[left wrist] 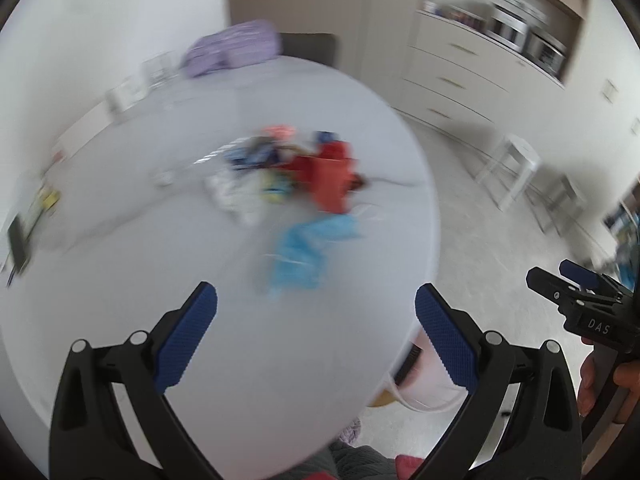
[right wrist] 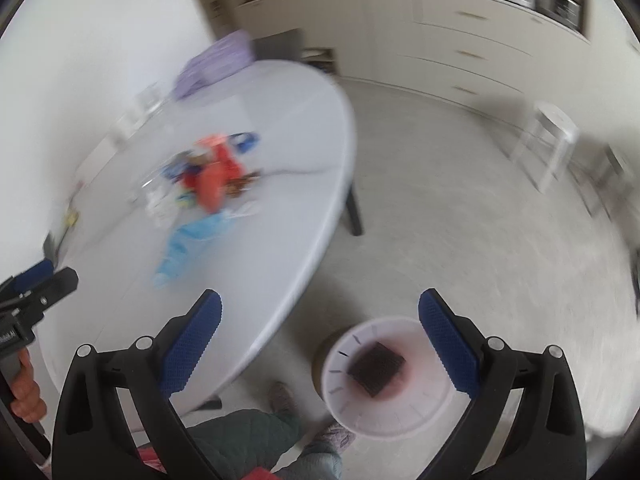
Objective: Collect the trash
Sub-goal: 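Grasp the crumpled white tissue with the left gripper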
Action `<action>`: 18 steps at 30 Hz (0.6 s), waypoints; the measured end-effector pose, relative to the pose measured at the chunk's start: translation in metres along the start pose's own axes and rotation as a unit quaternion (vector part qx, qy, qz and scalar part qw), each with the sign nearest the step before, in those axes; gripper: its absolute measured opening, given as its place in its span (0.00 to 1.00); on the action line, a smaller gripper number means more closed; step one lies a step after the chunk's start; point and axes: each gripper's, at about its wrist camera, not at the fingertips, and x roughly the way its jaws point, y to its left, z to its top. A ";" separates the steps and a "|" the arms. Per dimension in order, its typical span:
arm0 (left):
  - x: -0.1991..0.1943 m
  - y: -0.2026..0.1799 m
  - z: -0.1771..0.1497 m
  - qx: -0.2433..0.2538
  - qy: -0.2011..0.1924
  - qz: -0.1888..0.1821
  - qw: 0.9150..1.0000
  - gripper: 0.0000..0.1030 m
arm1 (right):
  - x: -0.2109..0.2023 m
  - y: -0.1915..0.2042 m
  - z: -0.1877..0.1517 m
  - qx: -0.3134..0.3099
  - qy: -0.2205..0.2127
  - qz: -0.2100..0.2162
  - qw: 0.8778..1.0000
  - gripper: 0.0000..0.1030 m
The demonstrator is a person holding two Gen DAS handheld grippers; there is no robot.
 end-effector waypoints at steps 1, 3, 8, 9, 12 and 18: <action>-0.001 0.017 0.001 -0.012 -0.005 0.013 1.000 0.92 | 0.007 0.011 0.006 -0.012 0.001 0.007 1.000 0.95; 0.001 0.041 0.004 -0.026 -0.010 0.032 0.999 0.92 | 0.022 0.035 0.022 -0.035 0.003 0.021 0.999 0.95; 0.022 0.107 0.029 -0.047 -0.025 0.062 0.997 0.92 | 0.059 0.089 0.066 -0.076 0.012 0.043 0.996 0.95; 0.031 0.119 0.036 -0.045 -0.030 0.064 0.997 0.92 | 0.064 0.098 0.072 -0.082 0.013 0.047 0.995 0.95; 0.057 0.147 0.051 -0.026 -0.040 0.078 0.996 0.92 | 0.080 0.125 0.094 -0.099 0.017 0.042 0.994 0.95; 0.141 0.201 0.097 0.084 -0.041 0.063 0.994 0.88 | 0.115 0.152 0.120 -0.098 0.055 0.034 0.993 0.95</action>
